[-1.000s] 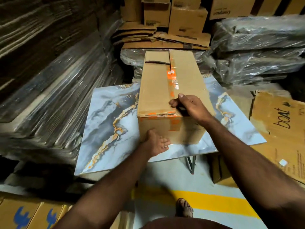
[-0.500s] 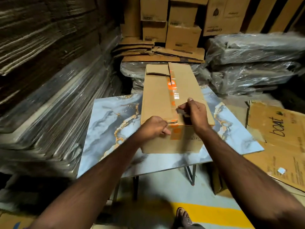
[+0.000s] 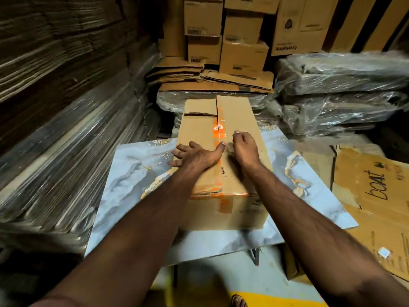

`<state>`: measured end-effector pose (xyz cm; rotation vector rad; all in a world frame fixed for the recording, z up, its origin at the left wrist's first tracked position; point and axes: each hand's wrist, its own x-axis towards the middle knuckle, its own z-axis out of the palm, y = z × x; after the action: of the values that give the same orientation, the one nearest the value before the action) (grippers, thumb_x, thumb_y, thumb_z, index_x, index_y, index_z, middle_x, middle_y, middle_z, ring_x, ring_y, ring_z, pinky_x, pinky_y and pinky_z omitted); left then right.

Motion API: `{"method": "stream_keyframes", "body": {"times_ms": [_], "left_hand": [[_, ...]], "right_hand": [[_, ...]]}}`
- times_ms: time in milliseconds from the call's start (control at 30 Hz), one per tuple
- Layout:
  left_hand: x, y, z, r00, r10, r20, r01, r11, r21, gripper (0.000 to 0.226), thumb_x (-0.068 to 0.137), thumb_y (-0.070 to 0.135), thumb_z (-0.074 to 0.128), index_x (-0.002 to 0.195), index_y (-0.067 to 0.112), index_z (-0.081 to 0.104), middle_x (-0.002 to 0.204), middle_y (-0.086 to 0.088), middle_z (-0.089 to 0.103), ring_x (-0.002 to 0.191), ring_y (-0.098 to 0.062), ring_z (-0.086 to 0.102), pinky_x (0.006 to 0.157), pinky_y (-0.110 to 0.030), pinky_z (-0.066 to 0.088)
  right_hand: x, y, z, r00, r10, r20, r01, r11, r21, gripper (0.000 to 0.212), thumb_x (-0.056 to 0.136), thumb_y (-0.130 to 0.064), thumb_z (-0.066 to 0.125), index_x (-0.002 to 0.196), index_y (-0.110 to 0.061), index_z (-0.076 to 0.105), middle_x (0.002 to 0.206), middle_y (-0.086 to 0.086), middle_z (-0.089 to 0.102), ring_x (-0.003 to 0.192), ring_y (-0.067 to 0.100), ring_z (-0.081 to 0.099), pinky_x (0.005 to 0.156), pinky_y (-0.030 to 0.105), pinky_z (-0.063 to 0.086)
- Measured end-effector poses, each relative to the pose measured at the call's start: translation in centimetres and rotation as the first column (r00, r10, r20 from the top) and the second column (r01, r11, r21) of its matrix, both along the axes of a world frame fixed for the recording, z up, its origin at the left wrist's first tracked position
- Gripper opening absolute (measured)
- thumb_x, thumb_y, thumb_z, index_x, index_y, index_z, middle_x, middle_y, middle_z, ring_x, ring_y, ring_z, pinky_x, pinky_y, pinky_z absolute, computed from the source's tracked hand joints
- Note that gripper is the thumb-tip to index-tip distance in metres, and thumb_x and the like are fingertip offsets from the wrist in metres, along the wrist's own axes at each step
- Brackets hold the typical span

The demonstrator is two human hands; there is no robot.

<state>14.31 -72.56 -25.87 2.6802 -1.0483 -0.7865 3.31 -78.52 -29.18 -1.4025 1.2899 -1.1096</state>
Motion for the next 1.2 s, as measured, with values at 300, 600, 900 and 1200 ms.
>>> {"method": "stream_keyframes", "body": {"times_ms": [300, 600, 900, 1200], "left_hand": [[0.4, -4.2, -1.9, 0.996, 0.052, 0.068, -0.063, 0.983, 0.173, 0.146, 0.049, 0.099, 0.048, 0.154, 0.021, -0.017, 0.157, -0.026, -0.026, 0.142, -0.053, -0.019, 0.104, -0.079, -0.002], [1.9, -4.8, 0.2, 0.997, 0.001, 0.081, -0.001, 1.0, 0.006, 0.129, 0.045, 0.09, 0.054, 0.145, 0.011, 0.038, 0.149, -0.021, 0.039, 0.131, -0.041, 0.044, 0.1, -0.046, 0.042], [4.6, -3.3, 3.3, 0.981, -0.014, -0.191, -0.014, 0.989, -0.144, 0.08, 0.062, 0.08, 0.06, 0.111, 0.017, 0.063, 0.11, -0.011, 0.065, 0.087, -0.026, 0.063, 0.064, -0.028, 0.046], [4.7, -2.3, 3.9, 0.97, -0.012, -0.245, -0.031, 0.985, -0.172, 0.081, 0.071, 0.077, 0.059, 0.123, 0.015, 0.059, 0.111, -0.01, 0.062, 0.077, -0.019, 0.058, 0.058, -0.026, 0.038]], "right_hand": [[1.6, -2.8, -1.6, 0.932, -0.238, 0.273, 0.237, 0.971, 0.036, 0.035, 0.083, -0.051, 0.034, 0.082, -0.026, 0.058, 0.085, 0.012, 0.067, 0.078, 0.028, 0.066, 0.077, 0.043, 0.055], [0.2, -3.4, -3.2, 0.978, -0.116, 0.172, 0.136, 0.984, -0.112, 0.02, 0.083, -0.011, 0.045, 0.078, -0.019, 0.063, 0.084, 0.007, 0.065, 0.08, 0.021, 0.061, 0.081, 0.04, 0.053], [2.2, -1.0, -2.2, 0.286, 0.155, -0.946, -0.724, 0.681, -0.108, 0.076, 0.089, -0.059, 0.022, 0.143, -0.01, 0.045, 0.152, 0.015, 0.035, 0.146, 0.032, 0.017, 0.117, 0.057, 0.005], [2.7, -1.4, 0.3, 0.292, 0.367, -0.883, -0.766, 0.643, 0.014, 0.057, 0.085, -0.069, 0.05, 0.135, -0.041, 0.054, 0.156, -0.003, 0.038, 0.148, 0.02, 0.022, 0.112, 0.067, -0.003]]}}
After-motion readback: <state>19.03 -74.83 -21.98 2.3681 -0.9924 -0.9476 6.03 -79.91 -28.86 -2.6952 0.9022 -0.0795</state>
